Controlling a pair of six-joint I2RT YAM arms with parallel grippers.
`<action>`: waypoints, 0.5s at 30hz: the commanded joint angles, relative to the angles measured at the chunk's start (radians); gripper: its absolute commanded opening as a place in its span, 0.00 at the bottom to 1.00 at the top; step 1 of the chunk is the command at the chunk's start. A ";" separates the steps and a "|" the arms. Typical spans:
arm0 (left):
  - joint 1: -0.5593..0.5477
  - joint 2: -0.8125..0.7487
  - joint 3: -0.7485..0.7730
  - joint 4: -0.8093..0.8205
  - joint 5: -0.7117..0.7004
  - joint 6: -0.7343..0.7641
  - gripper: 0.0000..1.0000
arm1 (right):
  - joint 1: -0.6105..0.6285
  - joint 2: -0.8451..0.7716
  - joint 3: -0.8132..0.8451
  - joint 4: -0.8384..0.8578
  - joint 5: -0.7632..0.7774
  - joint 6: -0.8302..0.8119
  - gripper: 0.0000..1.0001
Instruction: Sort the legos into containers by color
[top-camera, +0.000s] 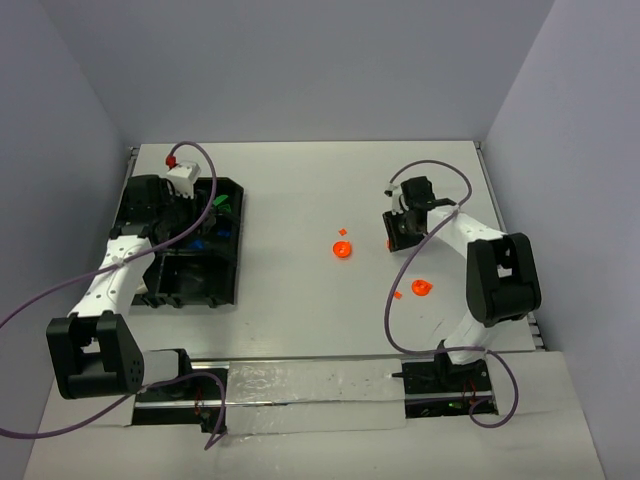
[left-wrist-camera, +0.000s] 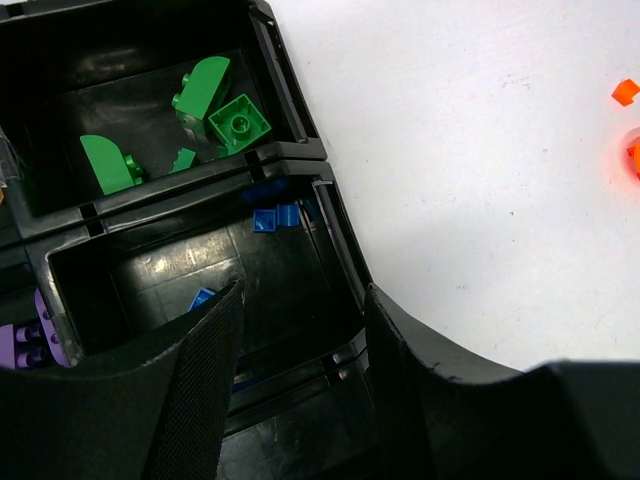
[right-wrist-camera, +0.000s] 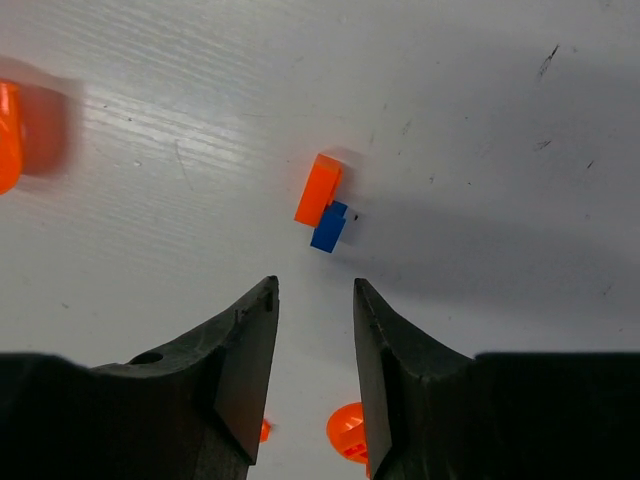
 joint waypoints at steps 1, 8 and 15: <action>0.006 -0.029 -0.007 0.042 0.025 -0.002 0.57 | 0.000 0.043 0.038 -0.007 0.049 -0.017 0.41; 0.006 -0.018 -0.008 0.049 0.024 -0.007 0.57 | 0.000 0.092 0.061 0.008 0.051 -0.006 0.40; 0.006 -0.011 -0.009 0.051 0.025 -0.007 0.57 | -0.001 0.135 0.090 0.018 0.032 0.010 0.39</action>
